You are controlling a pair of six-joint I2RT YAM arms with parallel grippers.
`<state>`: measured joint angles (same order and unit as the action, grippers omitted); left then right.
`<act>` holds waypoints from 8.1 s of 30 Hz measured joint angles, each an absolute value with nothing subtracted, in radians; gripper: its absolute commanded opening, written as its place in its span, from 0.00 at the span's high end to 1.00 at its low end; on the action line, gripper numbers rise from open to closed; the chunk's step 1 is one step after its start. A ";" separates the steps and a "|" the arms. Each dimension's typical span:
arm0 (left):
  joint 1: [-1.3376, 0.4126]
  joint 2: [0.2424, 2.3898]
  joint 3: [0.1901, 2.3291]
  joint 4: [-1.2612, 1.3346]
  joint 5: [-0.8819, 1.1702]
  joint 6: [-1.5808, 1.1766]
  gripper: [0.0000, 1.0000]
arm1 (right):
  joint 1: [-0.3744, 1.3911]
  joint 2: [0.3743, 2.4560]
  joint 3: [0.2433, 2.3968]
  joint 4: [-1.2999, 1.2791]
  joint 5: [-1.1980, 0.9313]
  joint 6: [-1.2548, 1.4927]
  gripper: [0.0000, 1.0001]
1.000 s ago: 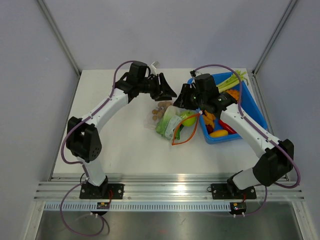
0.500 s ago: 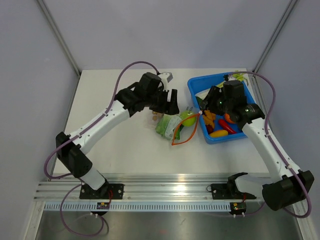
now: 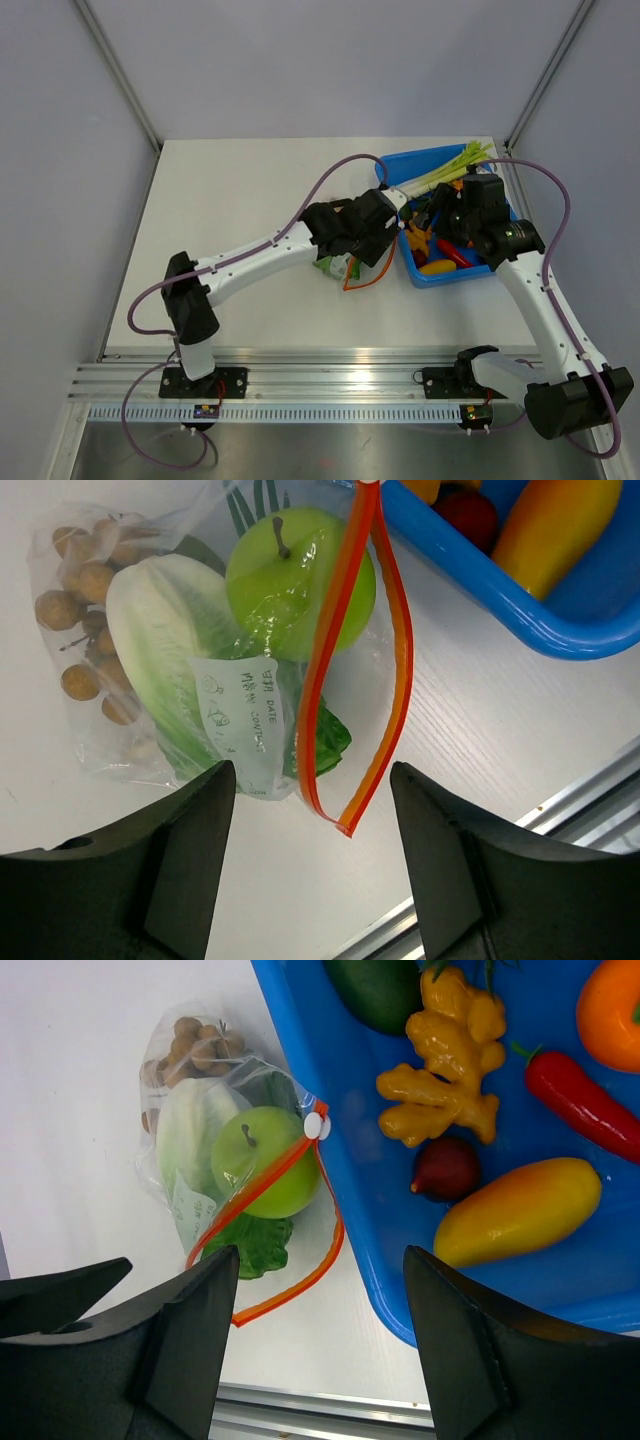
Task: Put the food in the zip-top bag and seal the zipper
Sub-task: Pick up the zipper food storage bag at the center of the board, then zip the zipper food storage bag at the center of the board.
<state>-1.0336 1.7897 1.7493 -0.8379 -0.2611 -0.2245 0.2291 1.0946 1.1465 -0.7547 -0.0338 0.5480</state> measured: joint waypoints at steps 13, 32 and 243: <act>-1.058 1.901 1.792 -0.865 -0.347 -0.184 0.51 | 0.229 1.086 1.125 -0.769 -0.034 0.555 0.25; -1.036 1.983 1.897 -0.926 -0.355 -0.191 1.00 | 0.228 1.067 1.076 -0.745 -0.069 0.556 0.25; -0.239 1.813 1.574 -0.680 1.119 1.178 0.79 | 0.337 2.061 1.943 -0.978 -1.068 -0.134 1.00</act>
